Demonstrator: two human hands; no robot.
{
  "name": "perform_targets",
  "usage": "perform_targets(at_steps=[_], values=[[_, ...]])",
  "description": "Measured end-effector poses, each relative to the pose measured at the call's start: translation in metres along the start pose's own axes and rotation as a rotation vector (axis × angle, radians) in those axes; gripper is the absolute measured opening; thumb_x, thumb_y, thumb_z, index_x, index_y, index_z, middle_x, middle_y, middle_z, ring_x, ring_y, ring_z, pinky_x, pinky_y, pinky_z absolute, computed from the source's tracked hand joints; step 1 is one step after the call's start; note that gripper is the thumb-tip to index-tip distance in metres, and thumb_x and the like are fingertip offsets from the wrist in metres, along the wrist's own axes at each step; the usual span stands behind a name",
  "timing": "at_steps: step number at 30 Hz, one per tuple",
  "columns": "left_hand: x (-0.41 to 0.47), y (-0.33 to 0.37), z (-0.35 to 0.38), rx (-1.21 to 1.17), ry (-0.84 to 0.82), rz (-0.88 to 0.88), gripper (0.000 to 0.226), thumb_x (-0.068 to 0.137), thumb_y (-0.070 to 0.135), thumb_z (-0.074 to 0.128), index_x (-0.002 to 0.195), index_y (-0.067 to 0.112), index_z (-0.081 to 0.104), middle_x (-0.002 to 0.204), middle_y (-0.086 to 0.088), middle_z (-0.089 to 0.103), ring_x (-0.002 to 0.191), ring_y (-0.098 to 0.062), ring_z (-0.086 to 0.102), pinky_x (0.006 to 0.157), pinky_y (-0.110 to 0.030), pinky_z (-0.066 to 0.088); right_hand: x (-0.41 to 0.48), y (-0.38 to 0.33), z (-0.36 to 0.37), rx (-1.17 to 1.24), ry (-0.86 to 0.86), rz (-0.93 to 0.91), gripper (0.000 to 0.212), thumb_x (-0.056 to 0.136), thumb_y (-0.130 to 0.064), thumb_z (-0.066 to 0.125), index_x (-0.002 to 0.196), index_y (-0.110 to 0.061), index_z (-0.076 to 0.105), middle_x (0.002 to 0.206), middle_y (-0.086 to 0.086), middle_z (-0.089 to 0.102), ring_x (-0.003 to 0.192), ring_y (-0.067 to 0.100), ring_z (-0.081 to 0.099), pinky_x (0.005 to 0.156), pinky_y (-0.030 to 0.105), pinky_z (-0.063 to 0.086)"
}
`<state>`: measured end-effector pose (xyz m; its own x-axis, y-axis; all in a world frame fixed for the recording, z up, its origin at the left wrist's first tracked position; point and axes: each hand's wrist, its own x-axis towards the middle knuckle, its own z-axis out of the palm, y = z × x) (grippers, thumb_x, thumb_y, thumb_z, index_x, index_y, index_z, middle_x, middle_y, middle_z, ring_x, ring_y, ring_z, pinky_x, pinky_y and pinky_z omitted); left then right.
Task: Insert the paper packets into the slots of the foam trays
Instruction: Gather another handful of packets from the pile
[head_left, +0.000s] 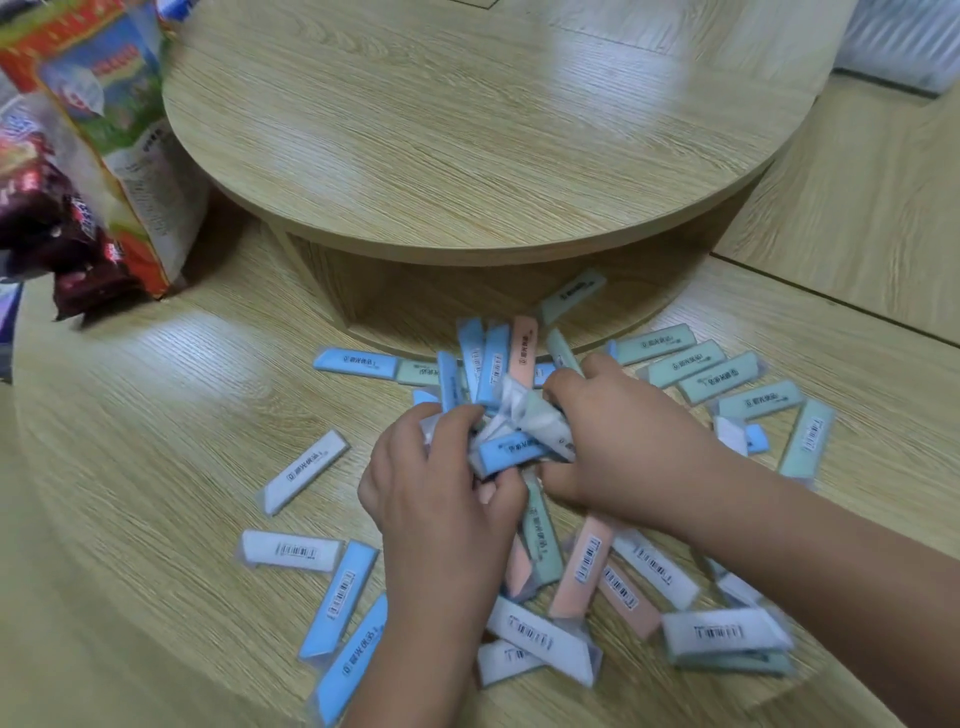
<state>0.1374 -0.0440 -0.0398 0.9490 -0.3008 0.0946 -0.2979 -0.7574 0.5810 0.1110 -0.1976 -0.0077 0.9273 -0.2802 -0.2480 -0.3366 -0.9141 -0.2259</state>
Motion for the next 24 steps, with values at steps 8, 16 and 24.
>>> perform_targets(at_steps=[8,16,24], values=[[0.007,0.0,-0.007,0.09,-0.178,0.031,0.081,0.075,0.042,0.072,0.147,0.025,0.039,0.143,-0.006,0.036,0.134,-0.027,0.03,0.106,-0.044,0.026,0.0,-0.018,0.012,-0.034,0.112,-0.076,0.045,0.074,-0.032,0.068,0.108,-0.023,0.039,0.092,0.0,0.039,0.087,0.031,0.06,0.057,0.031,0.031],[0.005,0.007,-0.004,-0.005,-0.226,0.112,0.074,0.079,0.018,0.066,0.147,0.027,0.038,0.145,0.0,0.038,0.132,-0.023,0.038,0.108,-0.042,0.034,-0.001,-0.009,0.015,0.084,0.145,-0.196,0.035,0.075,-0.035,0.065,0.1,-0.023,0.045,0.091,-0.002,0.047,0.086,0.03,0.059,0.061,0.034,0.04],[0.009,0.019,-0.002,0.025,-0.142,0.103,0.063,0.087,0.013,0.057,0.145,0.022,0.036,0.146,-0.006,0.037,0.113,-0.03,0.052,0.093,-0.051,0.045,0.001,-0.018,0.015,0.464,0.18,-0.166,0.02,0.079,-0.03,0.062,0.097,-0.028,0.052,0.088,-0.01,0.06,0.083,0.015,0.058,0.067,0.035,0.049]])
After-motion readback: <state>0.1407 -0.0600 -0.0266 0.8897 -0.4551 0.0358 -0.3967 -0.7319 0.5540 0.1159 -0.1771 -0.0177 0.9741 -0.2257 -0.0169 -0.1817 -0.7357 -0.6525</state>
